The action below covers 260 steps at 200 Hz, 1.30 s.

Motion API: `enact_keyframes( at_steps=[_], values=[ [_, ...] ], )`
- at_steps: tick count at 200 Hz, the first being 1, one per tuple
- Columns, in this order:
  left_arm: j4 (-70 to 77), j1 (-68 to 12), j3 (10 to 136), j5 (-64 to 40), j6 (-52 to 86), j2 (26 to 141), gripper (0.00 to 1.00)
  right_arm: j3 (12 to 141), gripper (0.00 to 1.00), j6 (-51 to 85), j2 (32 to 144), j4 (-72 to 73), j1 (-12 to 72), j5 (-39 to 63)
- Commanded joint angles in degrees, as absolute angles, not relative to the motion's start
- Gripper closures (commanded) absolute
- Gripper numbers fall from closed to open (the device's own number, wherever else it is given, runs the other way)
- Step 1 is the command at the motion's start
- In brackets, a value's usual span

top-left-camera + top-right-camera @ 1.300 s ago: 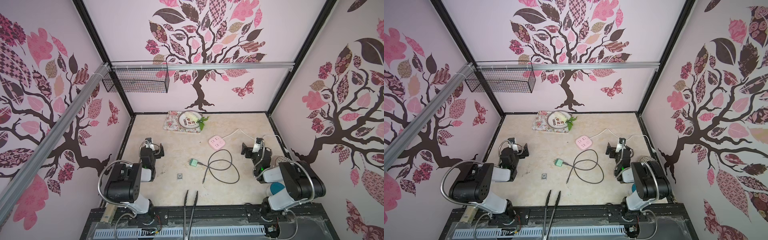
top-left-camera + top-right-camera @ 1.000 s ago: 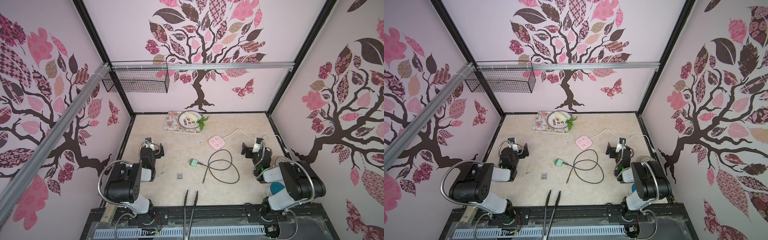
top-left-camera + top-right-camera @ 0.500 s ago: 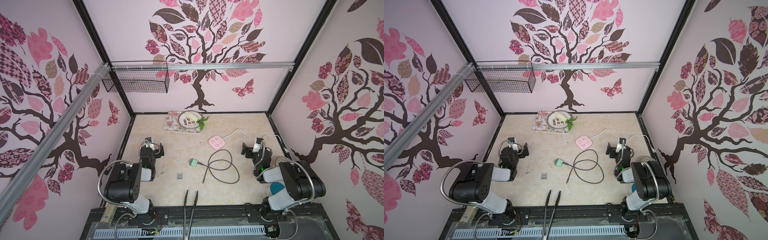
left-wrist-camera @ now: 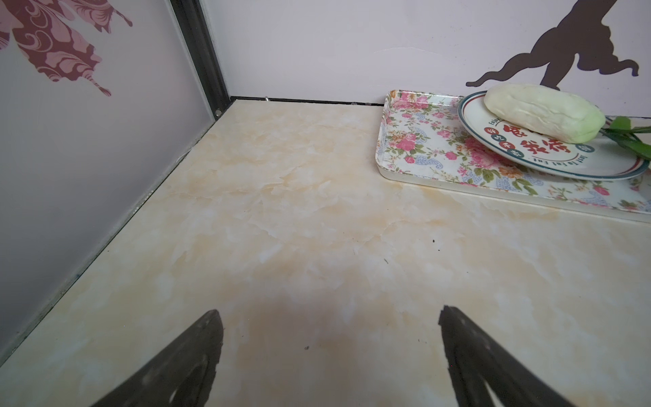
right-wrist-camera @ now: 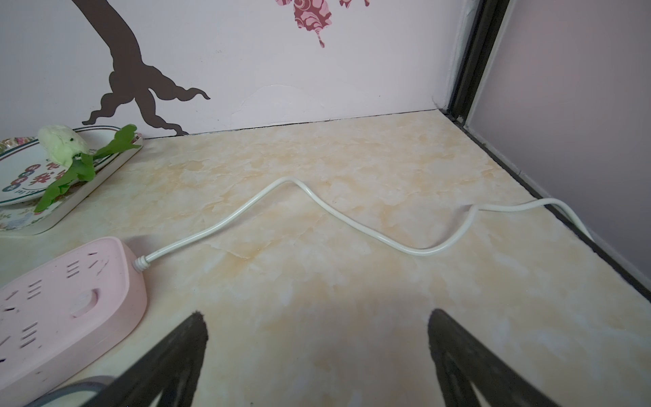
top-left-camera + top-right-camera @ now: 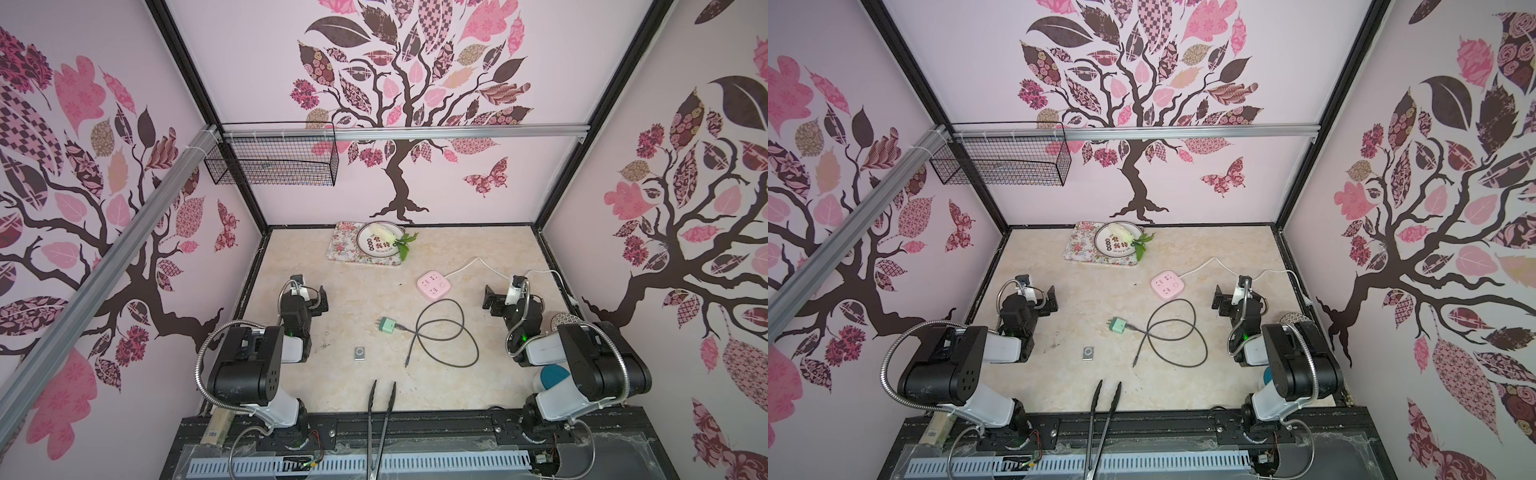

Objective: Charge mp3
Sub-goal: Pick up the plug from the center of the board.

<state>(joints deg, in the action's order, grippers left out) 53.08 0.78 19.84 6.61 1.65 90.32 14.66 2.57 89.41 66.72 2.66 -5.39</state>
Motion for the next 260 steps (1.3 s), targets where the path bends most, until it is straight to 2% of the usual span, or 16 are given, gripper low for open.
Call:
enact_keyframes(
  at_steps=[1, 20, 32, 57, 76, 104, 124, 139, 190, 222, 260],
  values=[
    [54.3, 1.1, 21.4, 7.1, 1.4, 90.8, 0.02, 16.0, 0.0, 2.0, 90.1, 68.3, 2.6, -5.9],
    [54.6, 1.0, 21.3, 7.3, 1.1, 90.6, 0.02, 16.0, 0.0, 2.0, 90.1, 68.3, 2.5, -5.8],
    [48.3, -0.3, 23.3, 10.0, 0.3, 87.5, 0.02, 16.4, 0.0, 2.0, 89.8, 68.2, 2.6, -6.2],
    [27.2, -3.9, 33.0, 13.7, -1.4, 81.2, 0.02, 33.7, 0.01, 2.2, 82.0, 31.5, 2.6, -7.9],
    [18.8, -5.2, 37.9, 13.7, 2.9, 79.6, 0.02, 40.2, 0.01, 1.7, 81.4, 24.8, 2.7, -7.8],
    [-8.5, -7.5, 51.8, 18.6, 15.3, 81.3, 0.04, 47.9, 0.0, 8.6, 82.4, 11.7, 4.4, -10.9],
    [-29.0, -11.4, 61.4, 19.4, 24.0, 83.1, 0.05, 54.4, 0.0, 10.7, 84.0, -1.3, 9.3, -14.5],
    [-36.3, -16.3, 64.9, 20.6, 27.9, 83.3, 0.05, 57.5, 0.01, 14.5, 84.7, -8.4, 13.2, -16.5],
    [-44.2, -30.1, 68.1, 9.3, 42.5, 87.3, 0.07, 56.3, 0.0, 25.5, 81.4, -13.1, 18.1, 7.0],
    [-39.3, -35.7, 65.7, 4.8, 54.0, 90.1, 0.07, 54.2, 0.0, 24.7, 78.4, -13.8, 20.5, 12.7],
    [-34.5, -36.7, 63.8, 3.7, 64.5, 94.8, 0.06, 50.0, 0.0, 26.9, 76.3, -11.0, 22.2, 15.6]
  ],
)
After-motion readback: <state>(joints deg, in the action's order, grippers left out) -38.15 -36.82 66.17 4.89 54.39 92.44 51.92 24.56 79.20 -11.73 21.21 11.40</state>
